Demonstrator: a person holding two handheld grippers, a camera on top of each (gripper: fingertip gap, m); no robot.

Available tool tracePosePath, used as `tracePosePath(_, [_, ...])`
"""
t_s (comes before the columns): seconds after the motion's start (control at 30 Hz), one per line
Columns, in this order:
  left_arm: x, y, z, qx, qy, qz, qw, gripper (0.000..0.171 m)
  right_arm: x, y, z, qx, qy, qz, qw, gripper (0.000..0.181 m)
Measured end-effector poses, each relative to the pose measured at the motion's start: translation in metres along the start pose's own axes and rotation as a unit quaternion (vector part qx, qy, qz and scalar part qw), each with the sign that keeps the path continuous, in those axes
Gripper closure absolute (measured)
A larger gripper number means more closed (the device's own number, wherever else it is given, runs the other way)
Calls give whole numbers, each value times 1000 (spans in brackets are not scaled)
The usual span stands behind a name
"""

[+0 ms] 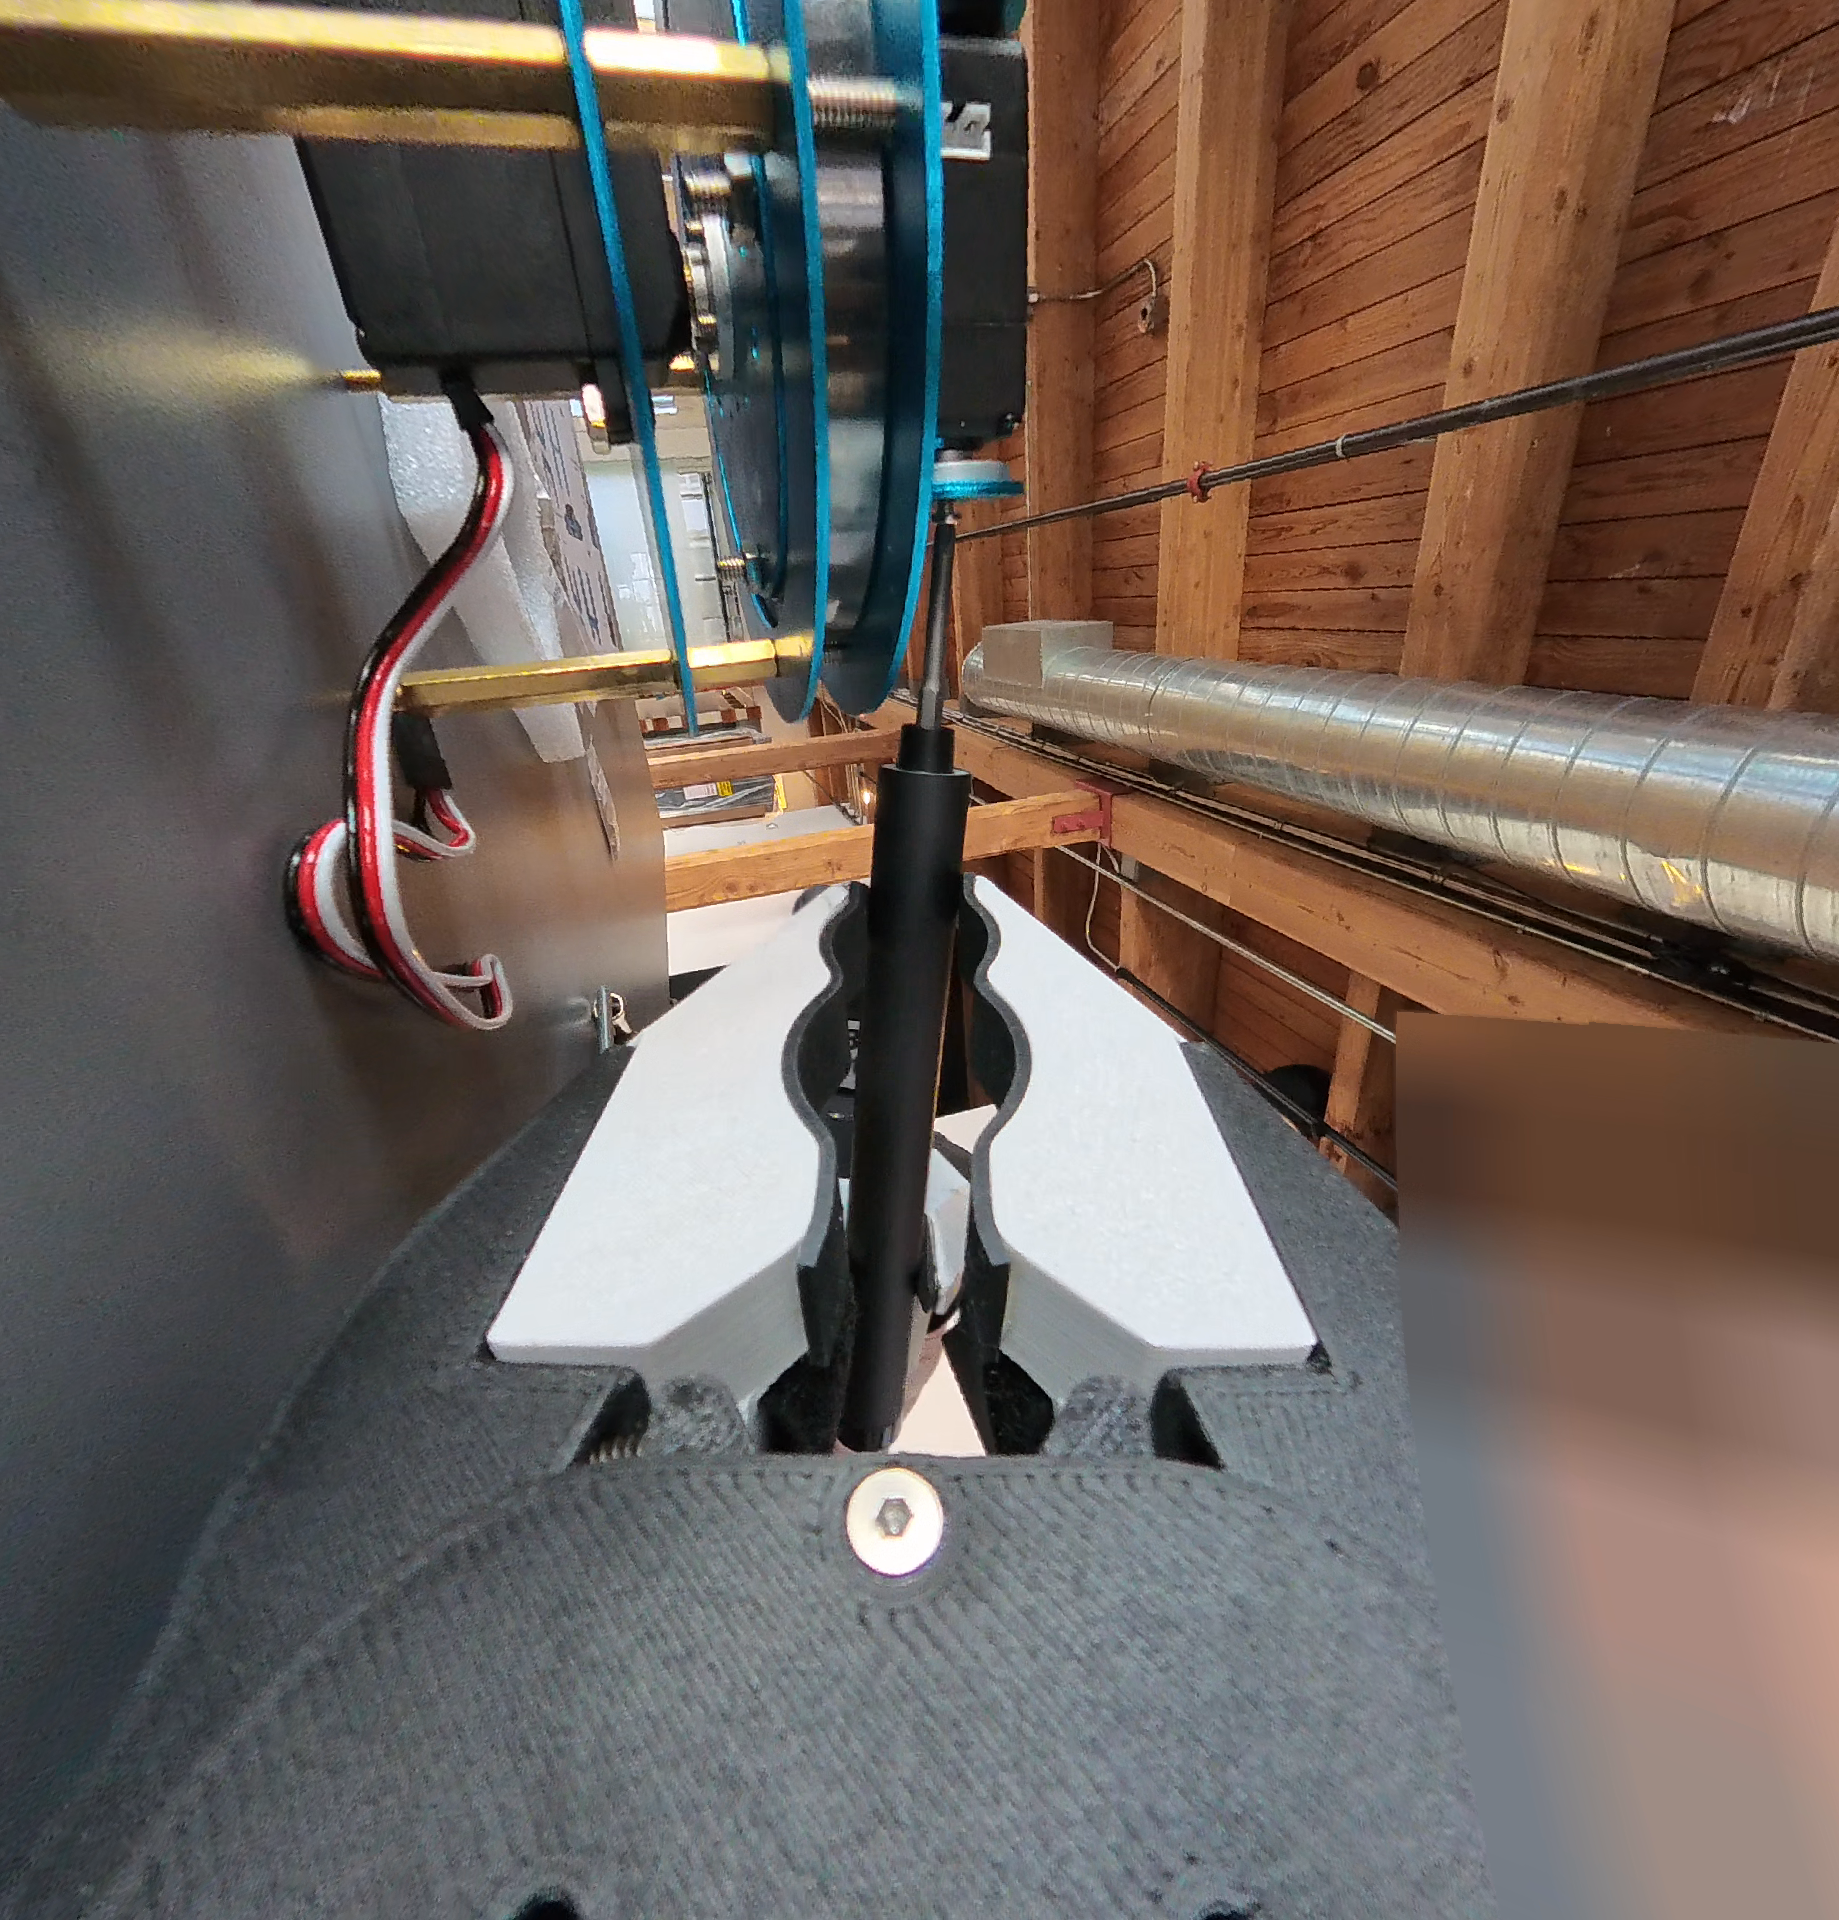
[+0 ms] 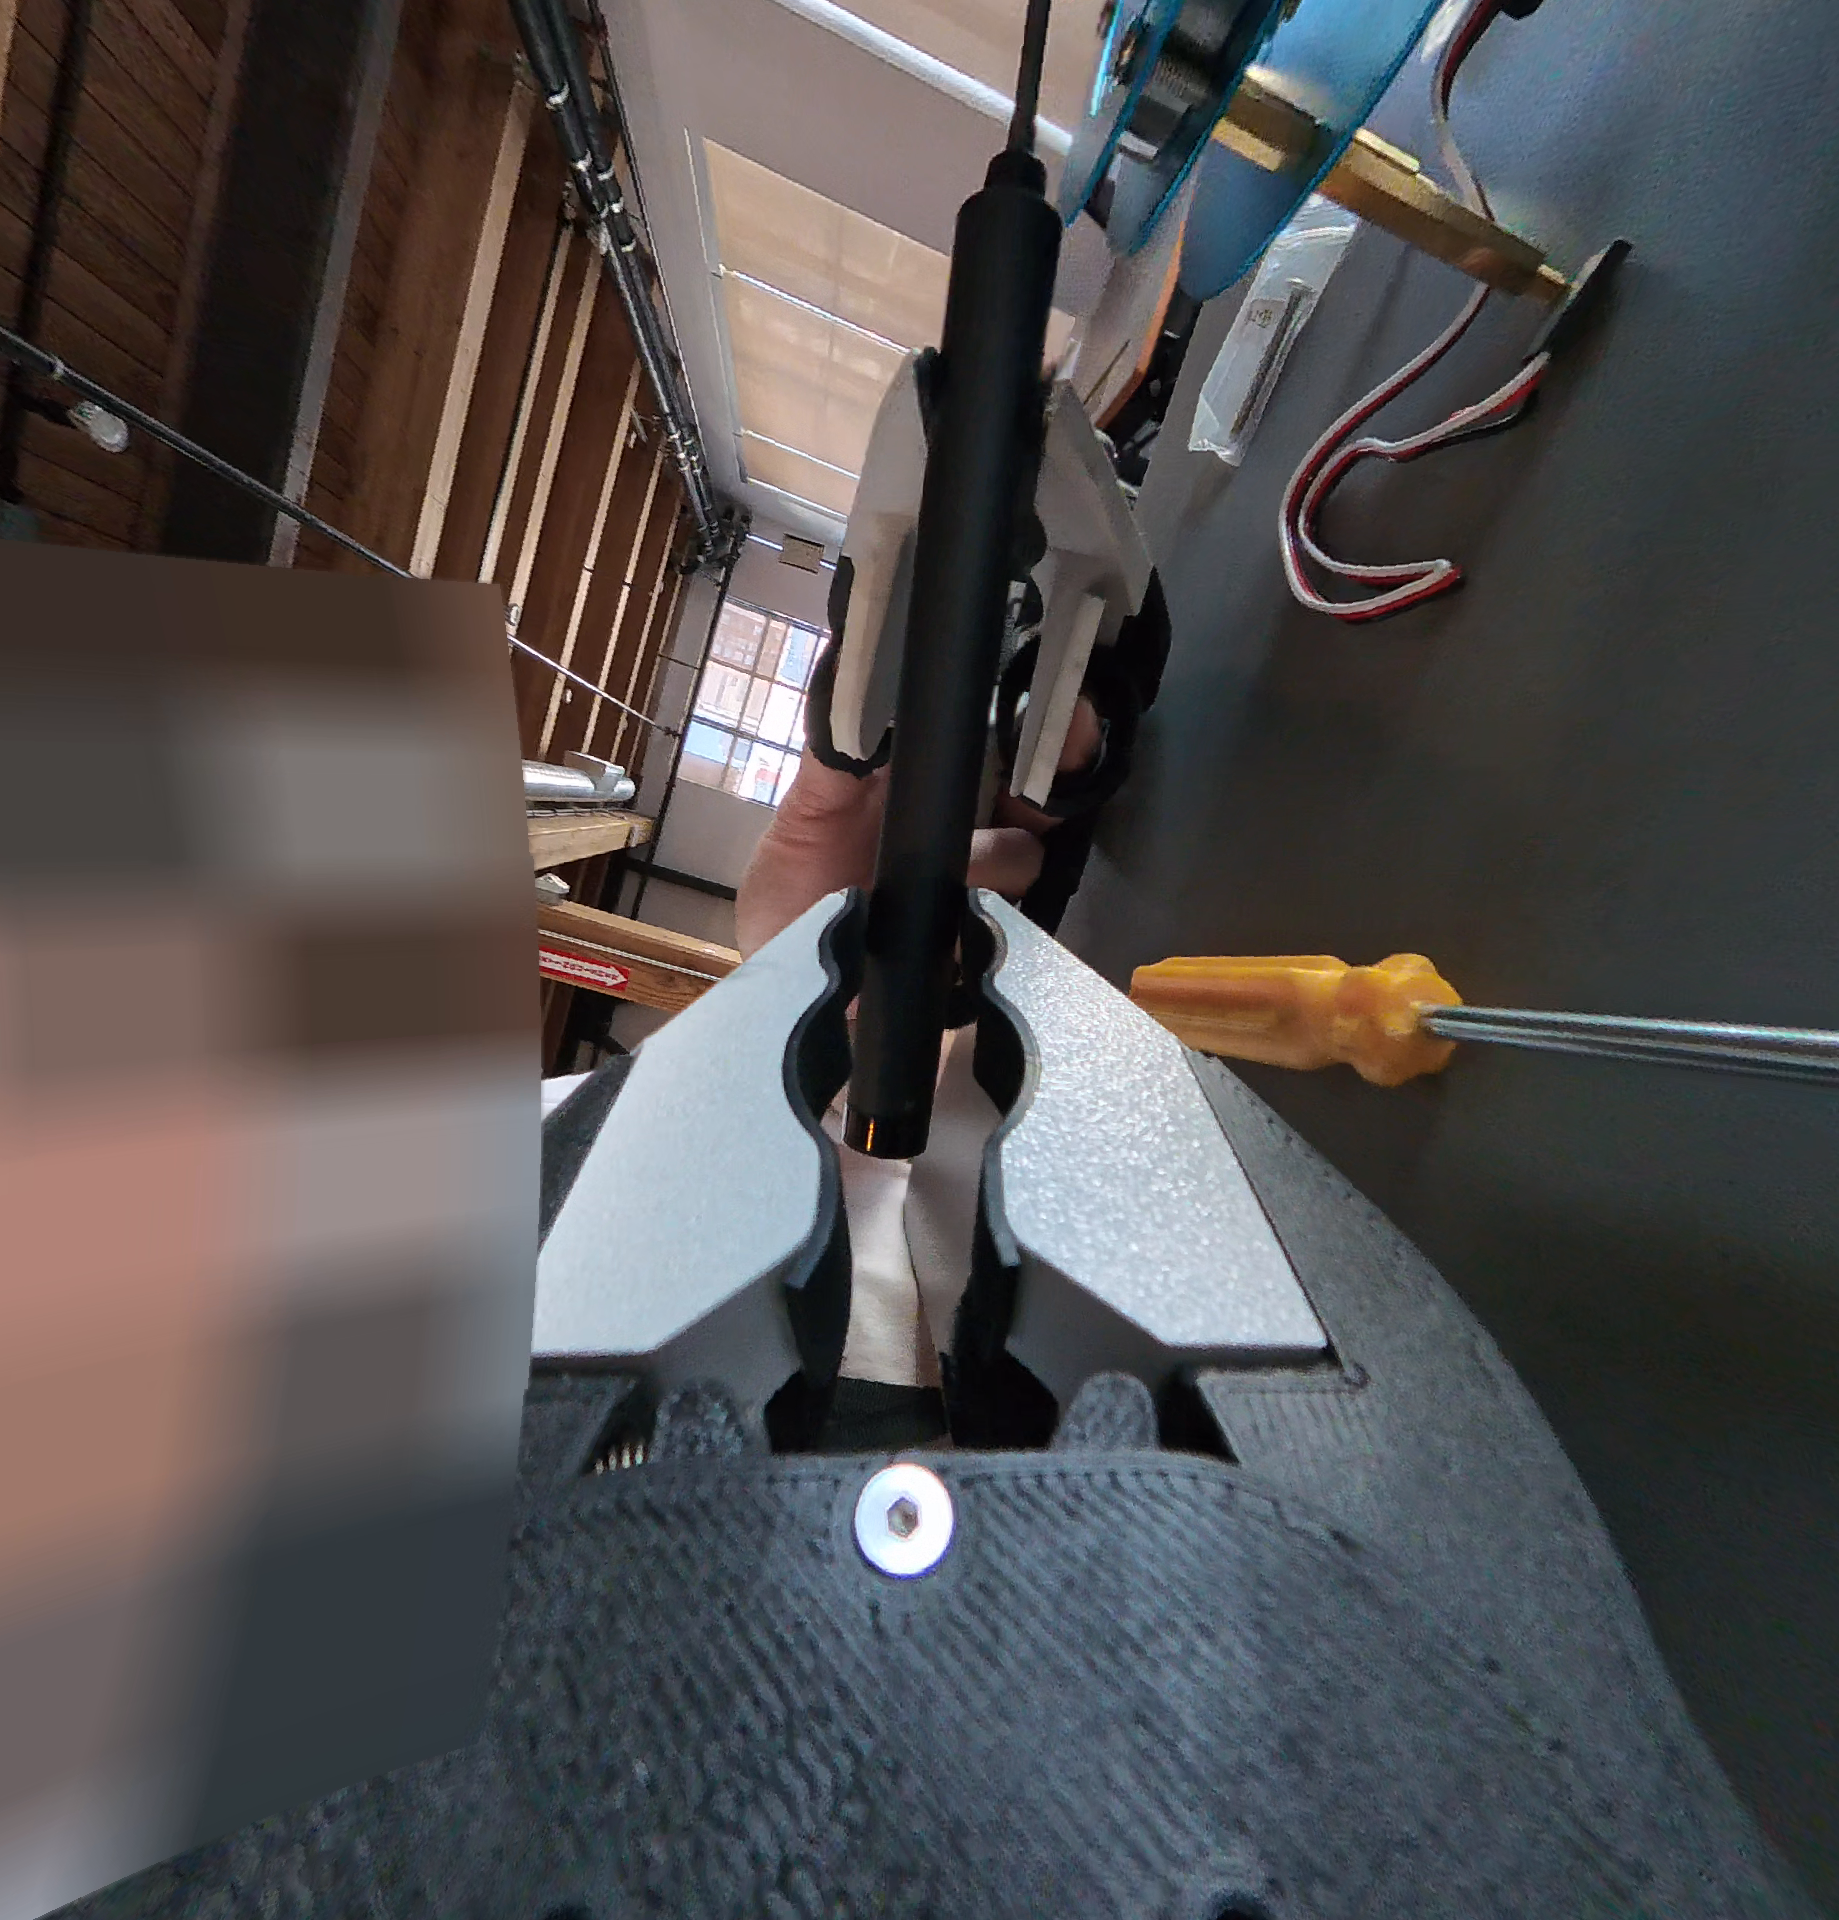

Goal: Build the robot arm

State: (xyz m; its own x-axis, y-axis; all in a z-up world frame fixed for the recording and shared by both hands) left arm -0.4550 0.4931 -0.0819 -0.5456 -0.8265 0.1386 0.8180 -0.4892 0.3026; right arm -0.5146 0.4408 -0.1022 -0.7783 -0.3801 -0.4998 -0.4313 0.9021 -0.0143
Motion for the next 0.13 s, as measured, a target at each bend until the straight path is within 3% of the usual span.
tracePosePath(0.13, [0,0,0,0,-2,2,1000,156,0,-1,0,-12,15,6,1000,166])
Point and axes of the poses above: each gripper's, where its closed fingertips meet, y out along the fingers, x out of its underside, z = x × y across the jaws, the point moved 1 cm from there along -y, back along the fingers, and after that the axes turned 10 degrees about -y, right-handed, at the moved point
